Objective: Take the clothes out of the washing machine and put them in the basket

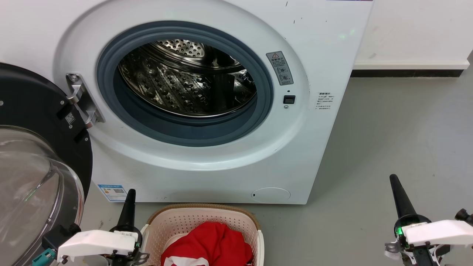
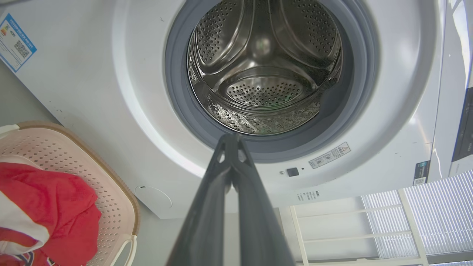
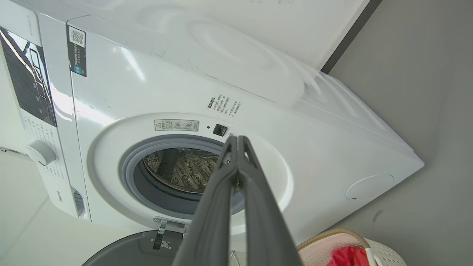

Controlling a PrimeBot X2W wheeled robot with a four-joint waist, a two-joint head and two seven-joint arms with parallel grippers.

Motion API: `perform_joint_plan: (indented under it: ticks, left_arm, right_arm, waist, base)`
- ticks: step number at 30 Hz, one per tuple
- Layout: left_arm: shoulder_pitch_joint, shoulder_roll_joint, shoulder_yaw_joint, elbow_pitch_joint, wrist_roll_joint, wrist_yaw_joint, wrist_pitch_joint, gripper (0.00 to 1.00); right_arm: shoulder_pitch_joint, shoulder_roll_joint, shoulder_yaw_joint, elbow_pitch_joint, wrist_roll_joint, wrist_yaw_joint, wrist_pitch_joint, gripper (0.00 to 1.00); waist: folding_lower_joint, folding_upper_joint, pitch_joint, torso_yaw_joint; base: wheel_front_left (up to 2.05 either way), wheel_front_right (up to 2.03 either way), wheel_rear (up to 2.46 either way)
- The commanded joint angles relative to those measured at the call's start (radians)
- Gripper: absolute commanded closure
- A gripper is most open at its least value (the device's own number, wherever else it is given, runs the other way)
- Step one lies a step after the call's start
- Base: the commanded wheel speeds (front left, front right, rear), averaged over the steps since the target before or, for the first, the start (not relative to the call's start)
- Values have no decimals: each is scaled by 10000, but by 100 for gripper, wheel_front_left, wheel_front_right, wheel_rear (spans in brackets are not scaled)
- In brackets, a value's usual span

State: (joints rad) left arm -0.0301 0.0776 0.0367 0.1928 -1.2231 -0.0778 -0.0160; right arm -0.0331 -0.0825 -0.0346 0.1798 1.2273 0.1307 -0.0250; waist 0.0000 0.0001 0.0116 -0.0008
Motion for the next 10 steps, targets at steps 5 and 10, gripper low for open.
perform_joint_plan:
  ticks: [5, 10]
  left_arm:
    - [-286, 13, 88, 22, -627, -134, 155, 100]
    - [-367, 5, 143, 92, -1108, -181, 283, 100]
  right_arm:
    - [-291, -49, -68, 51, 656, 2, 168, 100]
    - [-361, -41, -108, 134, 1133, 2, 285, 100]
  waist:
    - [0, -1, -9, 1]
    - [0, -1, -17, 2]
  base:
    - [0, 0, 0]
    - [0, 0, 0]
